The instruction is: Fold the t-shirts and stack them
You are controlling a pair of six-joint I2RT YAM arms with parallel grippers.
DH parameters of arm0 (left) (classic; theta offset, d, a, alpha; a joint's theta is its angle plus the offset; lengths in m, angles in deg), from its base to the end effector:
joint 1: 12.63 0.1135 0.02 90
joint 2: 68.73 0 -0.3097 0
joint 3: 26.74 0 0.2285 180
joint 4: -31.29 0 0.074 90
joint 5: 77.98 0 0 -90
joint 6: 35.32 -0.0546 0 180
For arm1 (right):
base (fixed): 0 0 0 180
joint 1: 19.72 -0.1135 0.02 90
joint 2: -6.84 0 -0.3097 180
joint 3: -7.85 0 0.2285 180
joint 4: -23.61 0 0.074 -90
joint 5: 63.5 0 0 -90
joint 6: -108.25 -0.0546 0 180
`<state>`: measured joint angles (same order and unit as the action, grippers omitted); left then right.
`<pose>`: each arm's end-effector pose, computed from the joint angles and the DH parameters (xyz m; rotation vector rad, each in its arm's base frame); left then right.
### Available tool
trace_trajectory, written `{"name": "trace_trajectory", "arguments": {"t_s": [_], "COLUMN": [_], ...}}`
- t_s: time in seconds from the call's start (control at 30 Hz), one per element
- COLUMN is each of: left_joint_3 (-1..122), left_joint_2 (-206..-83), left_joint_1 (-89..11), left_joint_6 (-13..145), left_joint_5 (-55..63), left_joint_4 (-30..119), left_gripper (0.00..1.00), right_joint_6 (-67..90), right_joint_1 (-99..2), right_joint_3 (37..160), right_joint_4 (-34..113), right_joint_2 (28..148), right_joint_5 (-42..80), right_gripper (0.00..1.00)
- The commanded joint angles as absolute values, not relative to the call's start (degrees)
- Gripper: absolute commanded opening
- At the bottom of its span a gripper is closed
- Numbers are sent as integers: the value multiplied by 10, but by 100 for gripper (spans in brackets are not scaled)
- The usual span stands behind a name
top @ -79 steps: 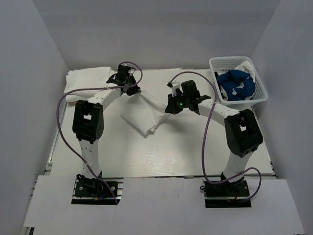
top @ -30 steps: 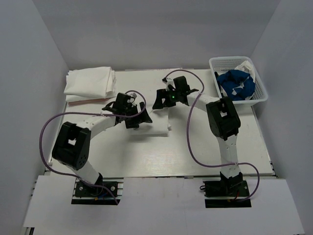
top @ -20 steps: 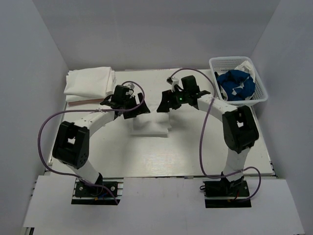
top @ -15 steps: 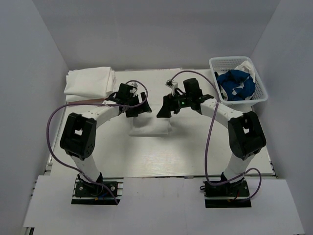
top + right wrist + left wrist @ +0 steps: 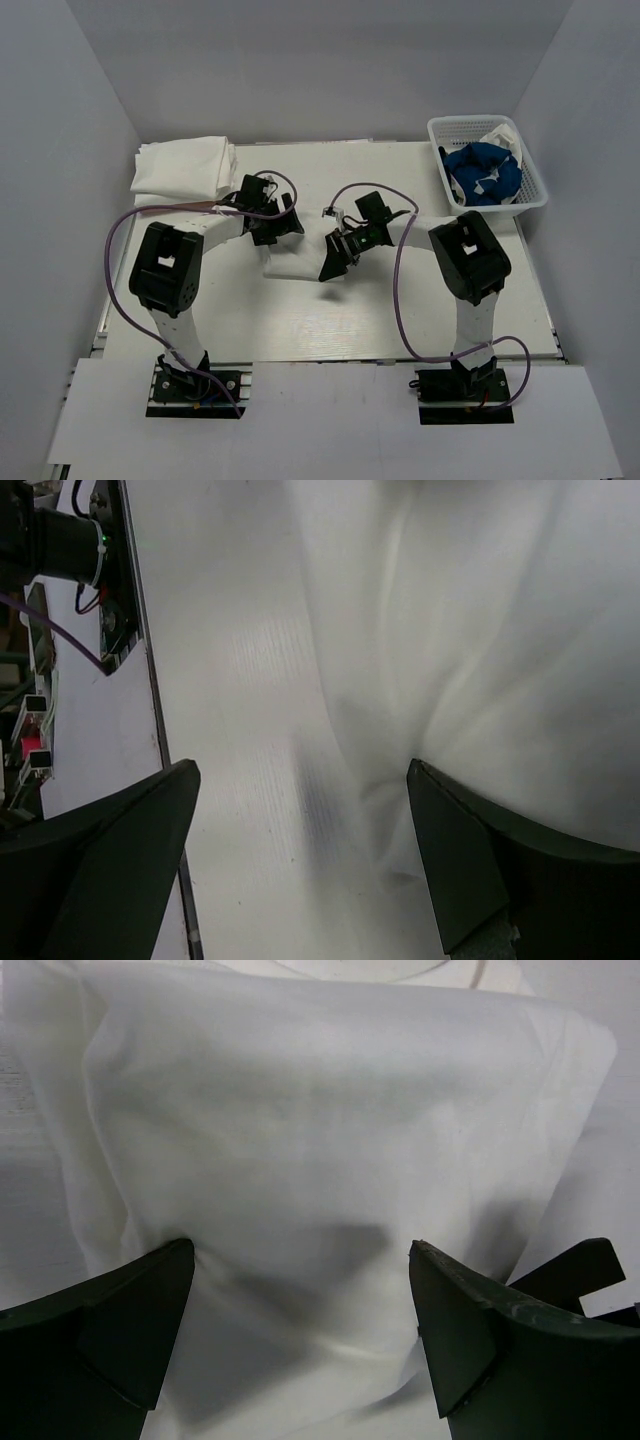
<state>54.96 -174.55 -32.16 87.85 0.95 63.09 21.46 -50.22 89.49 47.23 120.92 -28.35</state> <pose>0.3588 -0.1384 0.2124 -0.2349 2.6220 -0.5865 0.3203 0.2405 0.1862 -1.0781 2.2250 1.4072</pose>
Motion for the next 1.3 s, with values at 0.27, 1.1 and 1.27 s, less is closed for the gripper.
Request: {"name": "trace_trajectory", "arguments": {"t_s": [0.27, 1.1, 1.27], "left_joint_3": [637, 577, 603], "left_joint_2": [-1679, -1737, -1791], "left_joint_1": [-313, -317, -322], "left_joint_6": [832, 835, 830], "left_joint_5": [21, 151, 151], "left_joint_4": [675, 765, 770], "left_gripper": [99, 90, 63], "right_joint_6": [228, 56, 58], "right_joint_1": [-502, -494, -496], "right_joint_3": [937, 762, 756], "right_joint_4": [512, 457, 467], "right_joint_2": [1033, 650, 649], "right_joint_5": [-147, 564, 591], "right_gripper": [91, 91, 91]}}
